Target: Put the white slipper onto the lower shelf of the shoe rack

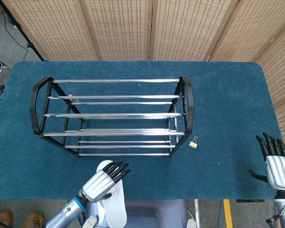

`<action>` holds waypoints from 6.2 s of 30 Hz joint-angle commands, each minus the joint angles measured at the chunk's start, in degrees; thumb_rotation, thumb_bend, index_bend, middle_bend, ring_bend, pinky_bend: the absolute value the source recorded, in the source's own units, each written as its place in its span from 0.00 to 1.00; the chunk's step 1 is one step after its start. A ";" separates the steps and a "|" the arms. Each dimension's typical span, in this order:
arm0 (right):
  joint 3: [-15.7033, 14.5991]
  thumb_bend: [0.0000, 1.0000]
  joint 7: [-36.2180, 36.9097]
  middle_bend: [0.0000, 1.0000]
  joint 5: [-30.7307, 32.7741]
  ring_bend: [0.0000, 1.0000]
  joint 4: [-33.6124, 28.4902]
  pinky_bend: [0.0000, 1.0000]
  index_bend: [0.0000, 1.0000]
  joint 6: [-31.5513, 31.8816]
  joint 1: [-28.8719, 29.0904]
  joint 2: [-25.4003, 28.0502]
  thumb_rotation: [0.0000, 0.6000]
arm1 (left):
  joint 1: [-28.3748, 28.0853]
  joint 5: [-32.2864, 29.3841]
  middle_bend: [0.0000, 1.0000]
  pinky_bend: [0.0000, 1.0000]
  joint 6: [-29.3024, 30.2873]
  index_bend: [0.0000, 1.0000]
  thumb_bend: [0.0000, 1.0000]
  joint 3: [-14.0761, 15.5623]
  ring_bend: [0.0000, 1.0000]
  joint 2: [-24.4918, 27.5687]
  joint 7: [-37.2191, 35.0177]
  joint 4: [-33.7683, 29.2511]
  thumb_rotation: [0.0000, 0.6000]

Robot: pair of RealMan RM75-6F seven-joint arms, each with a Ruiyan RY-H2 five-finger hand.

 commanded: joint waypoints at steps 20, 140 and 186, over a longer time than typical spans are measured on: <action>-0.01 0.00 -0.14 0.00 0.19 0.00 -0.10 0.00 0.00 -0.16 0.01 0.04 1.00 | -0.26 0.33 0.00 0.15 0.08 0.00 0.02 0.54 0.00 -0.31 -2.47 -2.66 1.00; 0.28 0.00 0.83 0.00 1.08 0.00 -0.26 0.00 0.00 -0.50 -0.10 0.50 1.00 | -8.65 10.42 0.54 0.59 6.18 0.73 0.52 -3.26 0.49 6.13 -11.62 9.22 1.00; 0.64 0.00 1.43 0.00 2.48 0.00 0.36 0.00 0.00 -1.57 0.13 0.48 1.00 | -16.08 -2.63 0.54 0.59 -0.74 0.73 0.52 -10.47 0.49 0.74 -16.88 21.33 1.00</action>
